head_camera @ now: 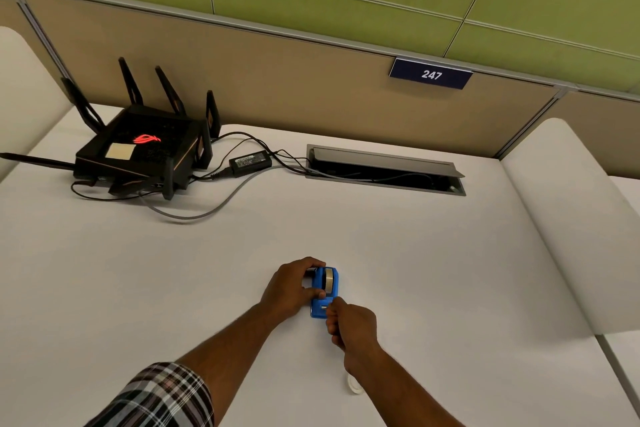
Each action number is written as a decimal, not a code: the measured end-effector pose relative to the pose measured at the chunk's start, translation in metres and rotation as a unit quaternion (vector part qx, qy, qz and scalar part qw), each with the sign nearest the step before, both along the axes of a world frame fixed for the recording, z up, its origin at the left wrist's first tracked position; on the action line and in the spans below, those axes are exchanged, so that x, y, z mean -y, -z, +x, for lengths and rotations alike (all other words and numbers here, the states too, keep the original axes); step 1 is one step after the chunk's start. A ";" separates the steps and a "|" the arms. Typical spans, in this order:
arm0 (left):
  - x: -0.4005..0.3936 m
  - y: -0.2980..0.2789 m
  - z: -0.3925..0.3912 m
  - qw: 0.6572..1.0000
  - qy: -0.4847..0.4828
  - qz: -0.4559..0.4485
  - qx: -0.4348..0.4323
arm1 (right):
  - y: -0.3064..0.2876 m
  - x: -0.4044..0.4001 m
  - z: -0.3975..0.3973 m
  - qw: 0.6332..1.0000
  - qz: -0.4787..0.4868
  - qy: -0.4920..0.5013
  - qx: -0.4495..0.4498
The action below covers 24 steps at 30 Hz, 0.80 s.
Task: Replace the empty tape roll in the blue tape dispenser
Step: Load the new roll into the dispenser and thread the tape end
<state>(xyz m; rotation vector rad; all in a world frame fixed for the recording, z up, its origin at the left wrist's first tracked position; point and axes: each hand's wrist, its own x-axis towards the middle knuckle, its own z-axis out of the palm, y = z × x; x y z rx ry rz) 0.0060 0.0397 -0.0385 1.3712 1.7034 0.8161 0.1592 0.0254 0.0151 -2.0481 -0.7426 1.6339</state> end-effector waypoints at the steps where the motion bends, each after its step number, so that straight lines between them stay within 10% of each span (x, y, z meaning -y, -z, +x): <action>1: 0.000 0.000 0.000 1.000 -0.001 -0.002 0.000 | 0.000 0.002 0.001 1.000 0.000 0.001 -0.007; 24: 0.003 -0.004 0.001 1.000 0.002 -0.014 -0.020 | 0.010 0.019 0.005 0.999 0.039 -0.007 -0.013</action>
